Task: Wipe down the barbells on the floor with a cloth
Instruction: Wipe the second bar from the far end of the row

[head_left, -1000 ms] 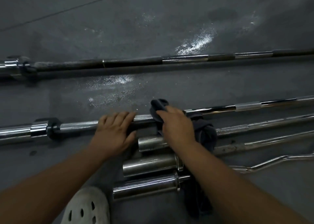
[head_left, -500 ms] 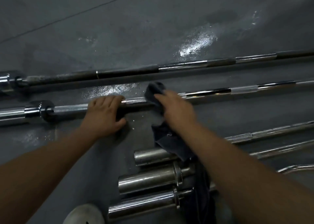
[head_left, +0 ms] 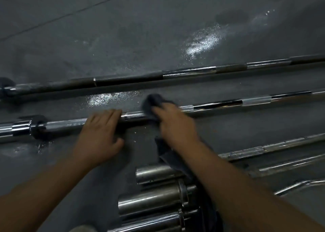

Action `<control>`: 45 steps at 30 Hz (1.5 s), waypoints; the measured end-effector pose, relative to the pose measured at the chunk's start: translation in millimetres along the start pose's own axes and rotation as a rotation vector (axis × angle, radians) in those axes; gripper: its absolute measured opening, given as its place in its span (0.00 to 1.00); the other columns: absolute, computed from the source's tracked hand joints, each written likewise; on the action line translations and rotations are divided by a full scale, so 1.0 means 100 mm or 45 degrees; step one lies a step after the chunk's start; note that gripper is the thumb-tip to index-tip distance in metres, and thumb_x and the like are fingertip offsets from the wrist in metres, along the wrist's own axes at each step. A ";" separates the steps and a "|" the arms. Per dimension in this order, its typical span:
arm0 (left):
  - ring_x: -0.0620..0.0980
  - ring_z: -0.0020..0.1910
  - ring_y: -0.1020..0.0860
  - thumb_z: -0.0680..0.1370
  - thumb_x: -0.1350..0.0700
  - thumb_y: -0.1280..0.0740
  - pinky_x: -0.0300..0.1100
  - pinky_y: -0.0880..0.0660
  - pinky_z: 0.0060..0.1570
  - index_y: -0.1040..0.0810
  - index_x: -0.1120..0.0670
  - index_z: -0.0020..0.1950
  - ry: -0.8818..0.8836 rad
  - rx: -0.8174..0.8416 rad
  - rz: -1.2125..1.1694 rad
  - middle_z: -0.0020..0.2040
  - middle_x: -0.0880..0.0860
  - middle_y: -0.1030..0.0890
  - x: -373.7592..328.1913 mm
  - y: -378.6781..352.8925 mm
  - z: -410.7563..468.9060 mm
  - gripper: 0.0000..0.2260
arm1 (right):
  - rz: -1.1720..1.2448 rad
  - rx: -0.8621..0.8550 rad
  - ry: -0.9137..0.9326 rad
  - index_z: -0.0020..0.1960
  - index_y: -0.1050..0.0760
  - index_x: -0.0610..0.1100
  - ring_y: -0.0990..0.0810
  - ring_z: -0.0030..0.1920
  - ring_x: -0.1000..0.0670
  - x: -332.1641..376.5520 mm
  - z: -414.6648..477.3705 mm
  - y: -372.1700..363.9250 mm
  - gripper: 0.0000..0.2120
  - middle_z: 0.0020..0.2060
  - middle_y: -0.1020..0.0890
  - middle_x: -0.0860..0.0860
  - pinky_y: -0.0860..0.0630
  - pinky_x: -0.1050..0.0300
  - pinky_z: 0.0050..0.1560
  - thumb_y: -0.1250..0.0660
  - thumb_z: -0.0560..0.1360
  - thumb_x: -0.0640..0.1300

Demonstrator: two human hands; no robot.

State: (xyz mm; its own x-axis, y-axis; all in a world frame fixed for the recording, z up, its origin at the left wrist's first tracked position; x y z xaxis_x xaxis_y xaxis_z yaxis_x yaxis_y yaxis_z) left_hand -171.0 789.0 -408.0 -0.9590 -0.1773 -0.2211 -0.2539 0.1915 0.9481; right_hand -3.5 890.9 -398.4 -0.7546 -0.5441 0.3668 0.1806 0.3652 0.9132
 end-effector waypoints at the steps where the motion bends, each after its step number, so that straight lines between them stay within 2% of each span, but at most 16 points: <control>1: 0.59 0.60 0.26 0.65 0.44 0.41 0.51 0.36 0.62 0.29 0.59 0.70 -0.019 -0.018 -0.026 0.65 0.60 0.24 -0.01 0.01 -0.10 0.36 | -0.028 -0.016 -0.152 0.64 0.27 0.55 0.26 0.62 0.46 -0.43 -0.09 0.12 0.22 0.61 0.24 0.50 0.23 0.48 0.52 0.41 0.71 0.46; 3: 0.59 0.60 0.26 0.66 0.44 0.40 0.51 0.35 0.61 0.28 0.57 0.69 0.000 -0.027 -0.060 0.65 0.58 0.25 -0.04 -0.02 -0.23 0.34 | -0.055 -0.148 -0.522 0.63 0.24 0.50 0.24 0.59 0.40 -1.27 -0.33 0.46 0.22 0.58 0.22 0.45 0.23 0.46 0.52 0.42 0.71 0.41; 5: 0.60 0.57 0.25 0.67 0.40 0.40 0.53 0.34 0.58 0.27 0.54 0.67 0.060 0.023 -0.028 0.62 0.57 0.24 -0.12 -0.14 -0.25 0.32 | -0.087 -0.211 -0.678 0.58 0.20 0.45 0.23 0.56 0.38 -1.42 -0.45 0.49 0.20 0.53 0.20 0.42 0.24 0.46 0.51 0.42 0.70 0.39; 8: 0.59 0.52 0.24 0.67 0.36 0.41 0.54 0.35 0.55 0.25 0.52 0.64 0.117 0.083 0.056 0.56 0.55 0.22 -0.24 -0.31 -0.26 0.31 | 0.001 -0.059 -0.494 0.52 0.21 0.48 0.23 0.55 0.41 -0.48 -0.38 0.07 0.16 0.49 0.20 0.46 0.24 0.48 0.48 0.41 0.68 0.41; 11: 0.58 0.52 0.24 0.67 0.38 0.41 0.54 0.33 0.56 0.27 0.52 0.68 0.091 0.076 0.046 0.57 0.55 0.22 -0.24 -0.32 -0.36 0.33 | 0.198 0.063 -0.262 0.62 0.23 0.52 0.30 0.65 0.47 0.20 -0.42 -0.11 0.23 0.61 0.23 0.50 0.27 0.48 0.58 0.45 0.70 0.48; 14: 0.58 0.56 0.22 0.65 0.40 0.40 0.53 0.30 0.58 0.29 0.55 0.70 -0.013 0.118 0.019 0.62 0.56 0.22 -0.26 -0.23 -0.46 0.36 | 0.135 0.123 -0.265 0.59 0.23 0.54 0.26 0.59 0.49 -0.13 -0.46 0.07 0.20 0.55 0.22 0.52 0.27 0.51 0.52 0.46 0.75 0.59; 16: 0.59 0.58 0.22 0.65 0.40 0.40 0.53 0.27 0.59 0.28 0.57 0.70 -0.045 0.155 -0.035 0.63 0.57 0.22 -0.30 -0.19 -0.54 0.36 | 0.026 0.059 -0.430 0.53 0.21 0.52 0.22 0.53 0.48 -0.66 -0.55 0.26 0.18 0.49 0.20 0.51 0.26 0.52 0.46 0.40 0.75 0.64; 19: 0.59 0.58 0.22 0.66 0.41 0.40 0.53 0.26 0.59 0.26 0.59 0.68 -0.036 0.121 -0.096 0.63 0.57 0.22 -0.38 -0.17 -0.69 0.35 | -0.008 -0.131 -0.668 0.47 0.22 0.48 0.22 0.52 0.43 -0.94 -0.75 0.38 0.15 0.46 0.19 0.48 0.27 0.53 0.43 0.38 0.75 0.59; 24: 0.59 0.57 0.23 0.70 0.43 0.41 0.53 0.29 0.58 0.24 0.58 0.66 0.066 0.040 -0.132 0.61 0.57 0.22 -0.45 -0.31 -0.88 0.29 | -0.013 -0.070 -0.330 0.50 0.24 0.49 0.23 0.53 0.46 0.33 -0.79 -0.13 0.08 0.49 0.21 0.50 0.26 0.51 0.43 0.40 0.76 0.49; 28: 0.57 0.56 0.24 0.77 0.41 0.47 0.51 0.35 0.56 0.28 0.50 0.69 0.113 0.032 -0.135 0.58 0.52 0.21 -0.31 -0.44 -0.77 0.25 | -0.093 0.095 -0.181 0.53 0.27 0.51 0.24 0.54 0.46 -0.07 -0.80 -0.06 0.09 0.50 0.22 0.49 0.27 0.50 0.44 0.41 0.77 0.53; 32: 0.55 0.54 0.24 0.77 0.40 0.45 0.51 0.36 0.56 0.26 0.49 0.66 0.101 -0.067 -0.058 0.56 0.50 0.21 -0.26 -0.36 -0.63 0.23 | -0.166 0.003 -0.526 0.47 0.25 0.48 0.21 0.50 0.41 -1.15 -0.72 0.37 0.08 0.48 0.19 0.46 0.29 0.52 0.42 0.37 0.75 0.51; 35: 0.57 0.54 0.23 0.76 0.40 0.44 0.52 0.32 0.55 0.25 0.51 0.63 0.067 -0.115 -0.005 0.57 0.52 0.21 -0.17 -0.24 -0.36 0.23 | -0.135 -0.147 -0.719 0.47 0.23 0.46 0.21 0.50 0.40 -1.47 -0.65 0.58 0.09 0.48 0.19 0.43 0.31 0.52 0.42 0.39 0.77 0.48; 38: 0.59 0.54 0.24 0.76 0.40 0.45 0.52 0.31 0.54 0.24 0.51 0.60 0.113 -0.137 0.044 0.55 0.54 0.21 -0.02 -0.15 -0.01 0.22 | -0.069 -0.182 -0.600 0.51 0.20 0.41 0.21 0.53 0.39 -0.81 -0.34 0.35 0.20 0.50 0.18 0.41 0.27 0.50 0.47 0.49 0.78 0.47; 41: 0.60 0.50 0.25 0.78 0.42 0.46 0.53 0.29 0.50 0.24 0.53 0.54 0.149 -0.146 0.082 0.51 0.57 0.23 0.03 -0.04 0.28 0.19 | 0.127 -0.114 -0.410 0.53 0.21 0.46 0.26 0.60 0.43 0.12 -0.09 0.02 0.25 0.53 0.20 0.44 0.26 0.49 0.52 0.46 0.76 0.64; 42: 0.60 0.48 0.26 0.79 0.44 0.46 0.54 0.29 0.48 0.24 0.54 0.53 0.142 -0.183 0.086 0.49 0.57 0.24 -0.01 0.00 0.31 0.18 | 0.122 -0.095 -0.327 0.55 0.22 0.48 0.28 0.62 0.44 0.30 -0.04 -0.02 0.24 0.55 0.21 0.45 0.26 0.49 0.53 0.44 0.76 0.65; 45: 0.61 0.51 0.27 0.80 0.45 0.43 0.56 0.29 0.53 0.24 0.56 0.56 0.104 -0.306 0.019 0.53 0.58 0.25 -0.18 -0.02 0.17 0.16 | -0.004 -0.088 -0.226 0.59 0.23 0.50 0.26 0.60 0.45 -0.05 0.11 0.09 0.18 0.56 0.21 0.48 0.26 0.50 0.50 0.41 0.78 0.60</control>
State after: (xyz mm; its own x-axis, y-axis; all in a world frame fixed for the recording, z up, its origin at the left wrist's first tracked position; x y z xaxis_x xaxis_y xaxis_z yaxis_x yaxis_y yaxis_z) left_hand -155.4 808.3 -409.9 -0.9466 -0.2557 -0.1963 -0.1929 -0.0384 0.9805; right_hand -4.9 904.8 -394.0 -0.8536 -0.4012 0.3321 0.2159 0.3077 0.9267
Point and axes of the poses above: each hand's wrist, its own z-axis towards the middle knuckle, its own y-axis out of the back of the hand, x = y × z, the point moved 9 cm from there along z, towards the middle knuckle
